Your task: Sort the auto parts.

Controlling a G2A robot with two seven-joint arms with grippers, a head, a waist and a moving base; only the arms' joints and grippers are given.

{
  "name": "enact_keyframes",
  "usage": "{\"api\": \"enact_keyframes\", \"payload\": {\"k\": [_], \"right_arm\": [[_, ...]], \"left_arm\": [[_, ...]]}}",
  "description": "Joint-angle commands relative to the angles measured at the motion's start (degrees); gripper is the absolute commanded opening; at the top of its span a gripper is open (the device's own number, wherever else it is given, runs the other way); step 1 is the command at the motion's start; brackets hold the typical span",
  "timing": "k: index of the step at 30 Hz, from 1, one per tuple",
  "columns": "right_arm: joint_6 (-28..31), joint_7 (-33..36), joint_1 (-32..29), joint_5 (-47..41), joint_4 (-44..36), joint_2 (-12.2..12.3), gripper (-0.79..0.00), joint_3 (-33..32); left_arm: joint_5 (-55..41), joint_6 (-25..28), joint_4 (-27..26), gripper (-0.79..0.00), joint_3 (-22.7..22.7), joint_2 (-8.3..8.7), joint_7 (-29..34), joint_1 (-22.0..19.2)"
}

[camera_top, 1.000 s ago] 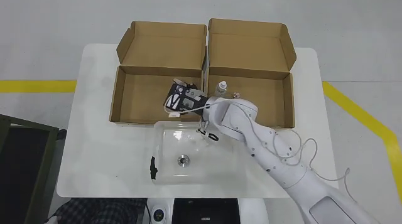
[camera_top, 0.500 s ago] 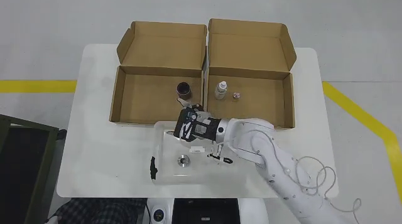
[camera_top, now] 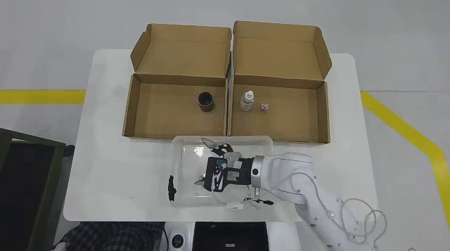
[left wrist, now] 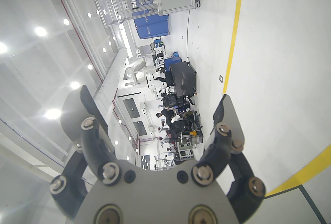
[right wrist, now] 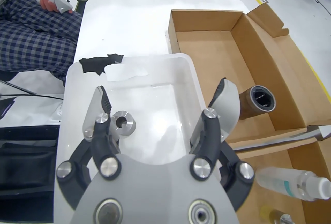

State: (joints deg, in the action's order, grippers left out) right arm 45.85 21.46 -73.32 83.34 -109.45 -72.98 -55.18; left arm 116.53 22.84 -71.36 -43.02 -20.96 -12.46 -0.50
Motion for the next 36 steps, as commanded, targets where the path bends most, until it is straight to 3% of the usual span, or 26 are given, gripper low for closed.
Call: {"api": "enact_keyframes", "payload": {"k": [1, 17, 28, 36], "right_arm": [[0.3, -0.3, -0.5, 0.8, 0.2, 0.2, -0.089, 0.2], [2.0, -0.9, -0.3, 5.4, 5.6, 1.1, -0.126, 2.2], [1.1, -0.9, 2.4, 6.4, 9.8, 0.7, -0.194, 5.7], [0.4, -1.1, 3.8, 6.5, 12.5, 0.4, -0.292, 7.7]], "left_arm": [[0.0, 0.0, 0.0, 0.000, 0.0, 0.00, 0.0, 0.0], [0.0, 0.0, 0.0, 0.000, 0.0, 0.00, 0.0, 0.0], [0.0, 0.0, 0.0, 0.000, 0.0, 0.00, 0.0, 0.0], [0.0, 0.0, 0.0, 0.000, 0.0, 0.00, 0.0, 0.0]]}}
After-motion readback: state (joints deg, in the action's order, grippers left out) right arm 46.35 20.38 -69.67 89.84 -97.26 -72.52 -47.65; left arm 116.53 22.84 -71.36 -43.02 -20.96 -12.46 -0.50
